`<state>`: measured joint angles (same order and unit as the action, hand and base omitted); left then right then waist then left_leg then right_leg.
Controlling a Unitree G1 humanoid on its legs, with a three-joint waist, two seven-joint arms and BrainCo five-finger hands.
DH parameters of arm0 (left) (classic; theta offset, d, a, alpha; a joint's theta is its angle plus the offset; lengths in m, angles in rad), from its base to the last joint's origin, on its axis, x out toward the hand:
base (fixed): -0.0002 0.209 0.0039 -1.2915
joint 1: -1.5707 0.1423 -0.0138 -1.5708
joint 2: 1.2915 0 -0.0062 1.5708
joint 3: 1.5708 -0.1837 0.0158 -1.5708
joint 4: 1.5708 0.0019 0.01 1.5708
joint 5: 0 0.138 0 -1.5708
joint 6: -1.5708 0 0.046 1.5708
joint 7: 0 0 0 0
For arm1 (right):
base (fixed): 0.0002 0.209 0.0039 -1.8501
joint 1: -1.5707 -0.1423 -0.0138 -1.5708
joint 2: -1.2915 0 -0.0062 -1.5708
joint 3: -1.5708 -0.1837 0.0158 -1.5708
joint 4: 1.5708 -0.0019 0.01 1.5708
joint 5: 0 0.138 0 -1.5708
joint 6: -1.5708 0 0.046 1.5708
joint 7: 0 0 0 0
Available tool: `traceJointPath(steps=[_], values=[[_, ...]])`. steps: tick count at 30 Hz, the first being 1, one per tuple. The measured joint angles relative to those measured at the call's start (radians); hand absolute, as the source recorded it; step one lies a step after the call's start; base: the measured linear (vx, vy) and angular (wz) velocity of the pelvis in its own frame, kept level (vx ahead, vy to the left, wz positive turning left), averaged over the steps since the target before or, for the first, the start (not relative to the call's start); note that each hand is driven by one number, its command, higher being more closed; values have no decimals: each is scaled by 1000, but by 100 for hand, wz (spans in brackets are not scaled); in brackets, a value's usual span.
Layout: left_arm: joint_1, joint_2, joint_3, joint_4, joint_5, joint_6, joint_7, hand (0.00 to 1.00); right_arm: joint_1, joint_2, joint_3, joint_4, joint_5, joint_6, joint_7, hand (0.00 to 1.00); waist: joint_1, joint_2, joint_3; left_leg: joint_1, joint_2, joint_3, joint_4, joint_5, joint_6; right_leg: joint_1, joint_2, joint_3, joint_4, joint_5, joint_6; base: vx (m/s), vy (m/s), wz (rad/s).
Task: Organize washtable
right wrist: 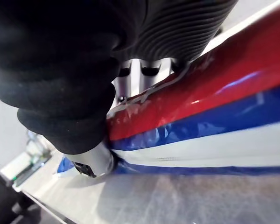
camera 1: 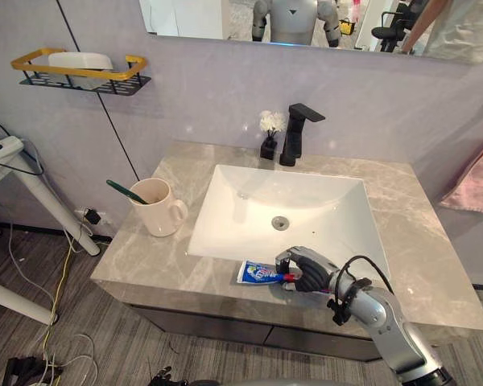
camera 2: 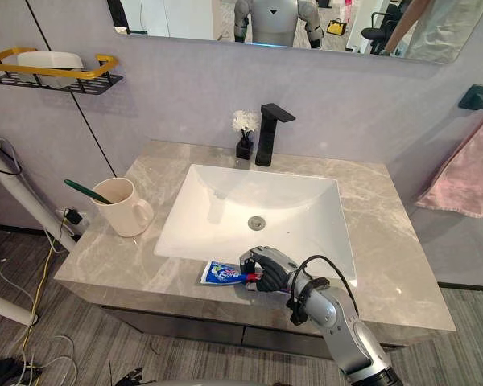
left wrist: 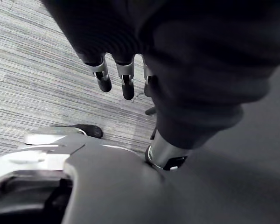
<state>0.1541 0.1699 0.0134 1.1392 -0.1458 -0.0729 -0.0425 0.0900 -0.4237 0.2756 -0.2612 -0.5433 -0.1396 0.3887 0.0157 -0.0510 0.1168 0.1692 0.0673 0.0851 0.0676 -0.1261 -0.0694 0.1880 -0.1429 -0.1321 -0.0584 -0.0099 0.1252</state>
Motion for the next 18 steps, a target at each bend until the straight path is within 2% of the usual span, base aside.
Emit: traceJointPath(steps=[7, 13, 14, 15, 16, 17, 18], values=[[26, -12, 103, 1, -13, -1, 1, 0, -1, 0, -10, -65, 78, 29, -60, 100, -2, 5, -2, -6, 0, -2, 0, 0, 0, -3, 0, -1, -2, 0, 0, 0, -2, 0], [69, -25, 391, -52, -40, -2, 26, 0, -15, 18, -36, -142, 153, 27, -106, 100, 1, 22, -17, -18, 0, -8, 0, 0, 0, -11, 0, -7, -2, -1, 0, -2, -5, 2], [83, -25, 468, -118, -44, -3, 40, 0, -14, 30, -39, -154, 156, 27, -109, 100, 3, 25, -16, -19, -1, -11, -1, 0, 0, -11, 0, -10, -2, -1, -1, 0, 0, 5], [93, -24, 498, -162, -48, -4, 51, 0, -14, 34, -40, -159, 161, 27, -111, 100, 3, 27, -17, -20, -1, -13, -1, 0, 0, -11, 0, -12, -2, -1, -1, -18, -15, 14], [116, -24, 564, -301, -70, -13, 80, 0, -11, 46, -41, -167, 179, 26, -123, 100, 5, 33, -21, -26, -1, -23, -2, 0, 0, -11, -1, -24, -1, -3, -2, -22, -21, 18], [123, -24, 588, -365, -80, -17, 93, 0, -9, 52, -42, -169, 182, 26, -128, 100, 6, 40, -25, -34, -2, -29, -2, 0, 0, -15, -1, -30, -1, -4, -3, -13, -28, 22], [135, -24, 627, -508, -86, -29, 115, 0, -8, 63, -46, -176, 182, 26, -131, 100, 17, 30, -39, -38, -1, -34, -3, 2, -2, -18, -1, -35, 0, -5, -3, 1, -22, 15]])
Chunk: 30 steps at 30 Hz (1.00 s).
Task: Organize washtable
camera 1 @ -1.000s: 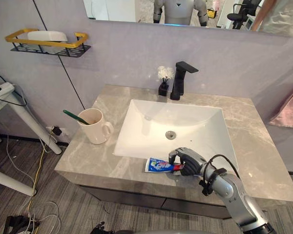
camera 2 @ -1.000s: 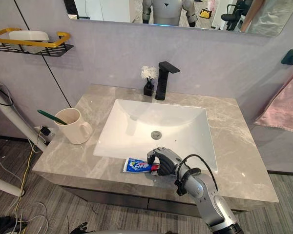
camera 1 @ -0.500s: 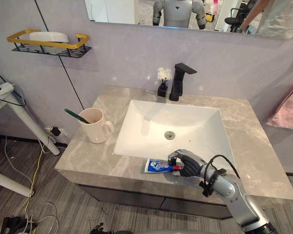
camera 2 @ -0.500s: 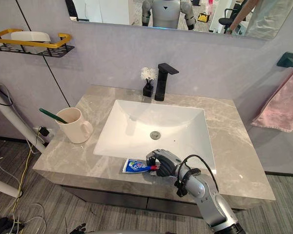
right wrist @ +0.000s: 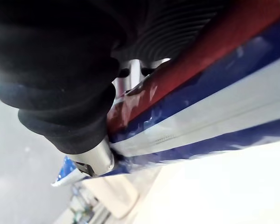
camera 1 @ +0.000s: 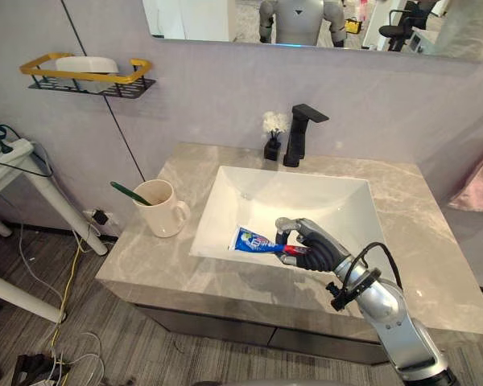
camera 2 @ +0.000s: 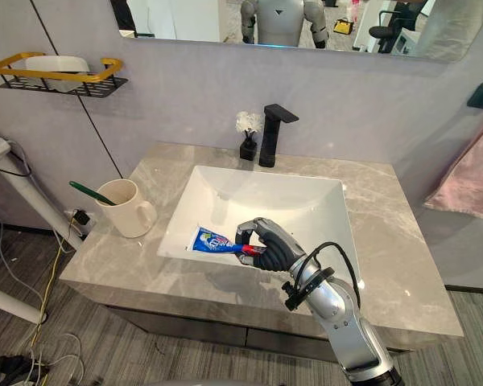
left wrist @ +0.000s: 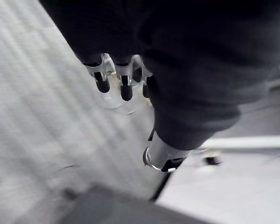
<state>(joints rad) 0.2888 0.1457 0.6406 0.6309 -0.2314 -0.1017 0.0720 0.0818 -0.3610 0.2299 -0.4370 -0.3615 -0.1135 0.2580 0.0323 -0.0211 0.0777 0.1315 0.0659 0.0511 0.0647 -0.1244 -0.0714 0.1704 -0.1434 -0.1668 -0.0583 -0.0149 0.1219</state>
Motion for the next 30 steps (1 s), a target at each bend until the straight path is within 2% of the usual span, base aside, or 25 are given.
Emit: traceJointPath(steps=[1, 2, 5, 9, 10, 13, 15, 20, 26, 30], values=[[4, -2, 30, -155, -12, -14, 22, 0, 5, 11, -7, -12, 3, 0, -3, 100, 16, 12, 3, -3, 0, -4, 1, 0, 0, 0, 0, -4, 0, -1, -1, 4, -21, 14], [5, -6, 47, -238, -21, -24, 33, 0, 5, 17, -8, -16, 8, 0, -8, 100, 18, 9, -1, -6, 0, -10, 2, 0, 0, 1, 0, -11, 0, -1, -1, 1, -20, 20], [-5, -26, 101, -624, -33, -74, 96, 0, 4, 55, -22, -22, 23, -1, -37, 100, 40, 12, -25, -15, -4, -24, 6, 1, -1, 1, -2, -29, 0, -1, -1, 18, -3, 15], [-25, -45, 99, -1041, -5, -134, 171, 0, -1, 93, -37, -23, 50, 1, -60, 100, 38, 19, -55, -31, -21, -48, 6, 2, 3, 3, -18, -61, 2, -8, 7, 19, 13, 17], [-32, -49, 90, -1087, 6, -142, 176, 0, -2, 100, -36, -22, 50, 3, -62, 100, 39, 23, -55, -31, -22, -51, 6, 3, 4, 7, -19, -63, 3, -8, 7, 16, 13, 13], [-33, -65, -32, -1296, 28, -180, 172, 0, -18, 131, -31, -22, 50, 3, -75, 100, 39, 33, -59, -31, -24, -62, 7, 4, 5, 13, -19, -75, 3, -8, 7, 0, -3, 11], [-31, -90, -185, -1419, 2, -201, 134, 0, -47, 150, -17, -22, 49, 3, -98, 100, 39, 38, -61, -29, -23, -65, 8, 4, 5, 16, -18, -77, 3, -8, 7, -18, -9, 5], [-31, -105, -453, -1486, -92, -213, 55, 0, -101, 182, 33, -22, 45, 1, -157, 100, 37, 42, -61, -26, -22, -63, 10, 6, 7, 19, -17, -75, 3, -8, 7, -38, -12, -2], [-32, -101, -585, -1486, -165, -207, 18, 0, -147, 201, 76, -22, 36, -24, -199, 100, 37, 37, -61, -17, -22, -60, 4, 11, 7, 19, -17, -72, 3, -9, 6, -49, -9, -2], [-34, -79, -680, -1481, -267, -185, 13, 0, -204, 205, 128, -22, 37, -37, -224, 100, 37, 33, -63, -14, -20, -55, 1, 13, 6, 18, -16, -66, 3, -9, 6, -7, -3, -2]])
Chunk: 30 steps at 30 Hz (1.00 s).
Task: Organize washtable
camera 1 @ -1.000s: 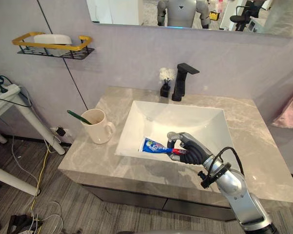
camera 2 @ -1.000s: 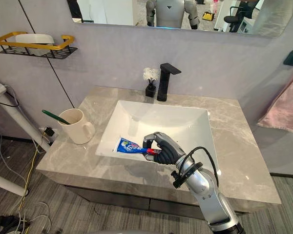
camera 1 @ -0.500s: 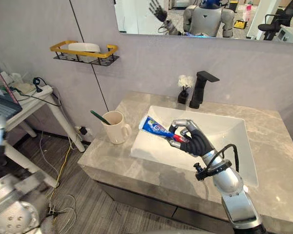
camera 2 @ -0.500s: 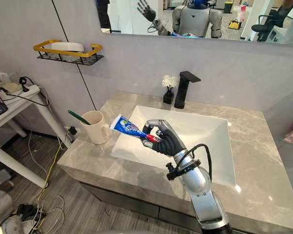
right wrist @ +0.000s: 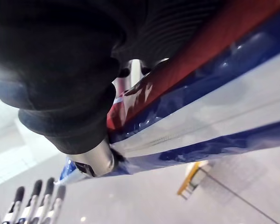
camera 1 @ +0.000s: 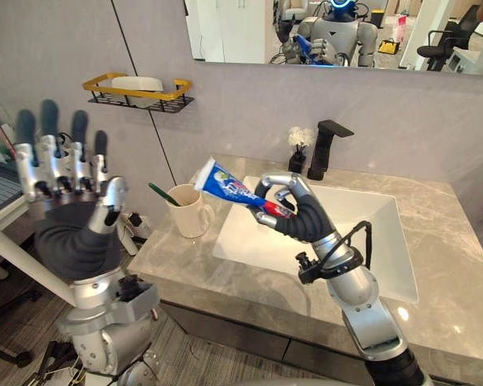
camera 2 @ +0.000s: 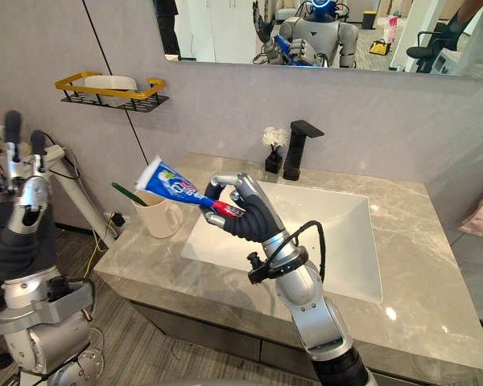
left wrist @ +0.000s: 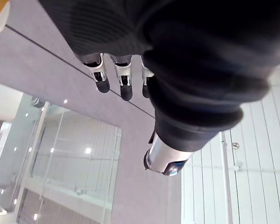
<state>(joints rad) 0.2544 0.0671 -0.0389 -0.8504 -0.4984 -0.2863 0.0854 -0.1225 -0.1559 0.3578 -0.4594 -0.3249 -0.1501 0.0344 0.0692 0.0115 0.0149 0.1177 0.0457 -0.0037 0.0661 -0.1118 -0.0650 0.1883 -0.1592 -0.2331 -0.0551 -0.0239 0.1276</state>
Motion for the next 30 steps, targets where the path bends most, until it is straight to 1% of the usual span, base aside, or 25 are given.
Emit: traceJointPath(steps=[4, 6, 8, 12, 16, 17, 21, 30], values=[[-21, 22, -72, 38, -84, 21, -23, 0, -27, 1, 36, 0, 0, -1, -10, 100, 1, -5, -3, 1, 1, 4, -4, 4, 0, 0, 0, 2, 0, 0, 0, -2, -1, -1], [-40, 28, -116, 72, -128, 40, -29, 0, -47, 1, 48, 0, 0, -1, -10, 100, 1, -12, -5, 7, 1, 4, -26, 19, 0, -1, 0, 2, 1, 0, 0, 0, 0, 0], [-43, 32, -143, 100, -159, 48, -41, 0, -54, 1, 53, 0, 1, 0, -12, 100, 0, -15, -4, 13, 2, 6, -32, 22, 0, 1, 1, 4, 2, 0, 0, -24, -7, -2], [-43, 50, -190, 155, -203, 68, -43, 0, -79, 1, 76, 1, 2, 0, -12, 100, -1, -17, -4, 21, 2, 11, -35, 22, 0, -1, 2, 12, 4, 0, 0, -47, -6, -4], [-43, 59, -223, 161, -221, 74, -52, 0, -79, 1, 75, 3, 3, 0, -12, 100, -1, -21, -2, 30, 3, 14, -50, 29, -1, -1, 2, 14, 4, 0, 0, -36, -9, -2], [-43, 59, -239, 177, -237, 76, -65, 100, -79, 1, 75, 3, 3, 0, -12, 100, -1, -24, -1, 36, 3, 15, -63, 36, -2, -2, 2, 14, 4, 0, 0, 0, 0, 0], [-43, 63, -269, 197, -237, 81, -67, 100, -79, -9, 73, 27, 15, 3, -11, 100, -1, -33, 3, 36, 3, 17, -67, 38, -2, -3, 3, 15, 4, 0, 0, 0, 0, 0], [-42, 64, -274, 234, -236, 79, -61, 100, -79, -32, 76, 54, 40, 2, -1, 100, -4, -33, 3, 41, 4, 22, -68, 38, -2, -2, 3, 19, 4, 0, 0, -24, -7, -1]])
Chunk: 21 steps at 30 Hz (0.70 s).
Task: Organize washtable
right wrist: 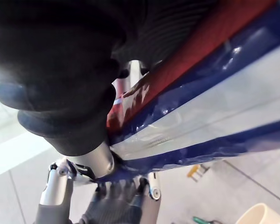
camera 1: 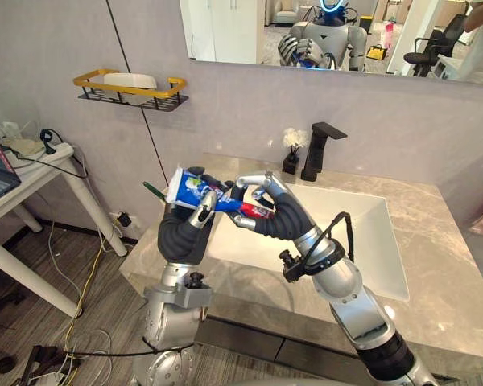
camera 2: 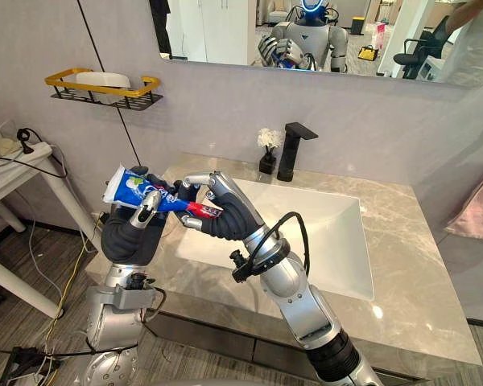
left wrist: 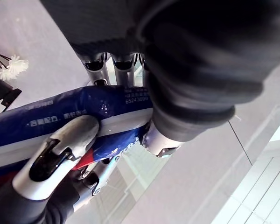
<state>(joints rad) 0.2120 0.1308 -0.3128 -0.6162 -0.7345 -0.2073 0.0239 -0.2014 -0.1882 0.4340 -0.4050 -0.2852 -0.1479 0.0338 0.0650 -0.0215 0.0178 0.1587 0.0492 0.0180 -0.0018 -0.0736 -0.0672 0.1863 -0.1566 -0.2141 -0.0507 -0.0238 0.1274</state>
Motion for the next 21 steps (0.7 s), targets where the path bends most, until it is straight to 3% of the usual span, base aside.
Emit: traceJointPath(steps=[5, 6, 21], values=[[3, 0, 1, 10, 0, -3, -1, 100, 6, -1, -4, 6, 10, 0, 23, 100, 0, 1, 1, 11, 0, 10, -8, 0, 0, 0, 0, 11, 2, 0, 0, -35, -7, -6], [3, 0, 1, 20, 0, -3, -1, 100, 13, -1, -11, 12, 13, 0, 32, 0, 0, 1, 1, 13, 0, 11, -12, 2, 1, 0, -1, 12, 2, 0, 0, -26, -7, -4], [7, -9, 6, 76, 41, 6, 23, 100, 113, 24, -144, 25, 39, -5, 16, 0, -32, -1, 15, 29, 1, 30, -31, 5, 2, -4, 1, 29, 2, 0, 0, -17, -5, -3]])
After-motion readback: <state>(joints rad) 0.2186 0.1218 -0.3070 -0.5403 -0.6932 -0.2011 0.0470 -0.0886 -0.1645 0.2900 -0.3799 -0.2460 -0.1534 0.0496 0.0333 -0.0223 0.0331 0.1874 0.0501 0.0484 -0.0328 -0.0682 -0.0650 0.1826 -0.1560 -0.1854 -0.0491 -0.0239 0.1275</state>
